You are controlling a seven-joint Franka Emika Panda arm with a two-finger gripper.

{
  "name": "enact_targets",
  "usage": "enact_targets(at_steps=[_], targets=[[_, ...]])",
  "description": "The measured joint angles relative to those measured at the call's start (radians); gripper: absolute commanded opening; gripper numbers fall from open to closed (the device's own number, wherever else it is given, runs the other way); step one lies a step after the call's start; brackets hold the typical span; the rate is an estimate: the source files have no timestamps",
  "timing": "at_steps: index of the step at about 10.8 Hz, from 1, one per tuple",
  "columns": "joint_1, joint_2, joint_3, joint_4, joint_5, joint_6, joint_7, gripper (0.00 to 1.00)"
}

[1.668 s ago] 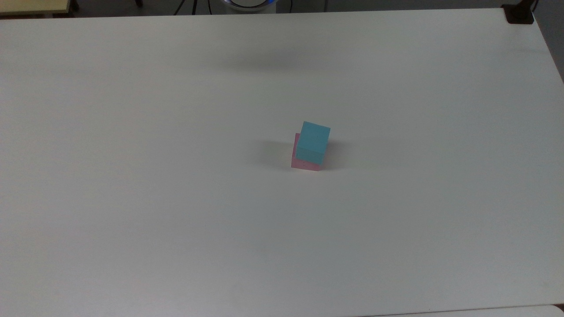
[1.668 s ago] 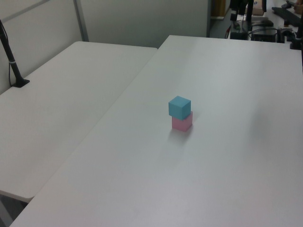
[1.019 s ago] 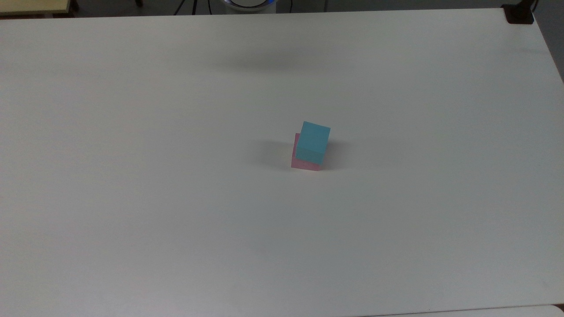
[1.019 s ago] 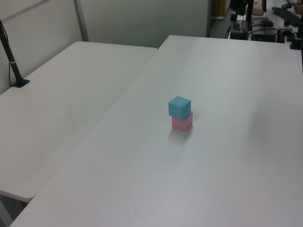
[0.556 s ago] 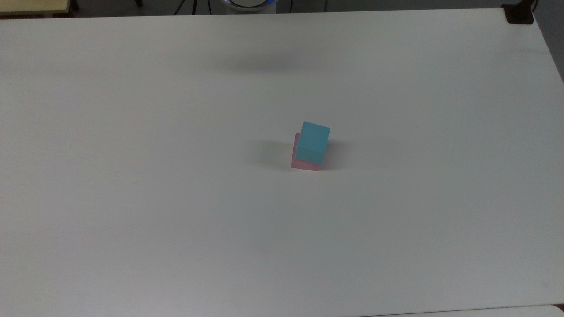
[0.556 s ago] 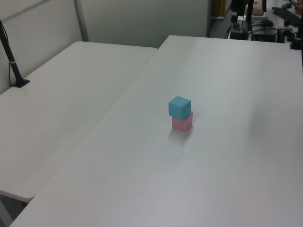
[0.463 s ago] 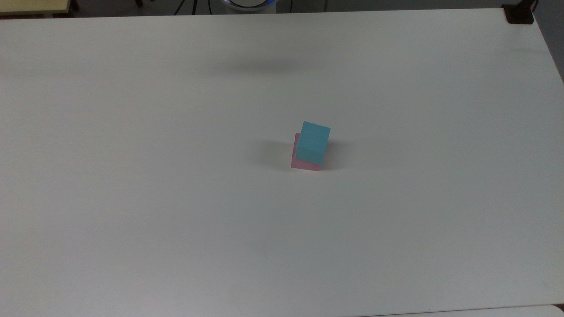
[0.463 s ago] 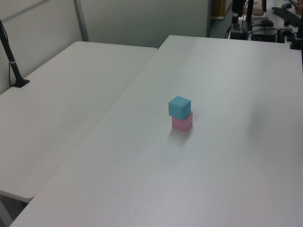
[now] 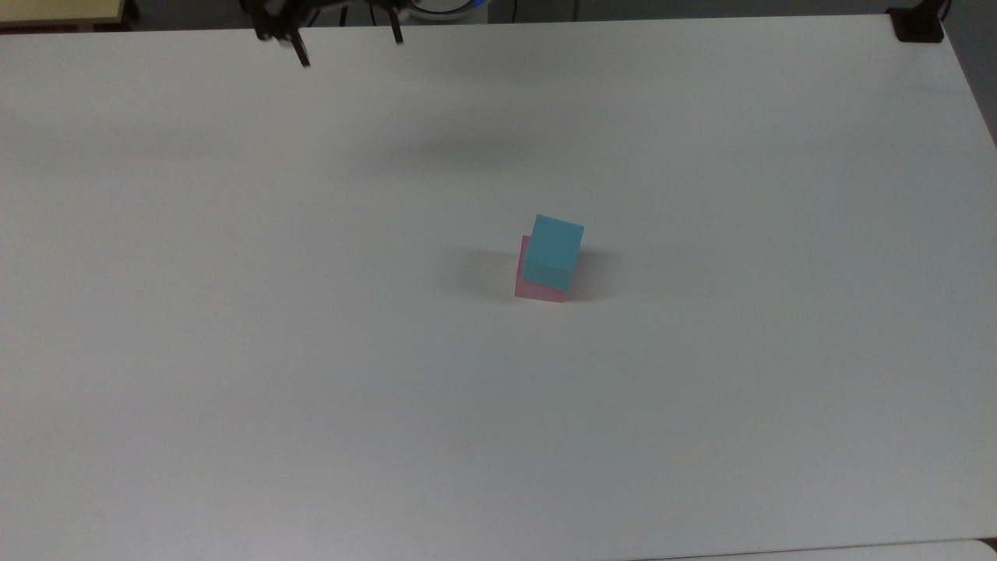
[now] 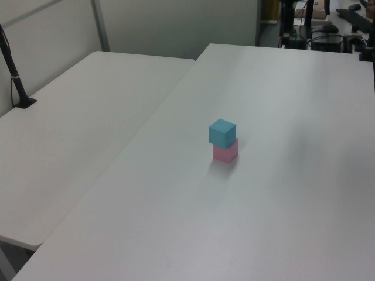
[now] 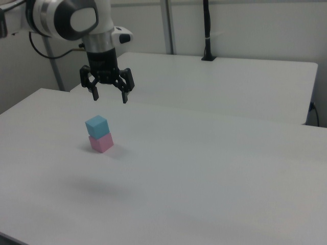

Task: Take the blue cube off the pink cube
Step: 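Lower the open gripper over the light-blue cube atop the pink cube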

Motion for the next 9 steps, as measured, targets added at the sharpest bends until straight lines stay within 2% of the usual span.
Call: enact_targets(at_steps=[1, 4, 9], targets=[[0.026, 0.029, 0.003, -0.005, 0.013, 0.043, 0.059, 1.0], [0.143, 0.141, 0.008, -0.008, 0.024, 0.171, 0.397, 1.0], [0.287, 0.277, 0.013, -0.006, 0.025, 0.294, 0.615, 1.0]])
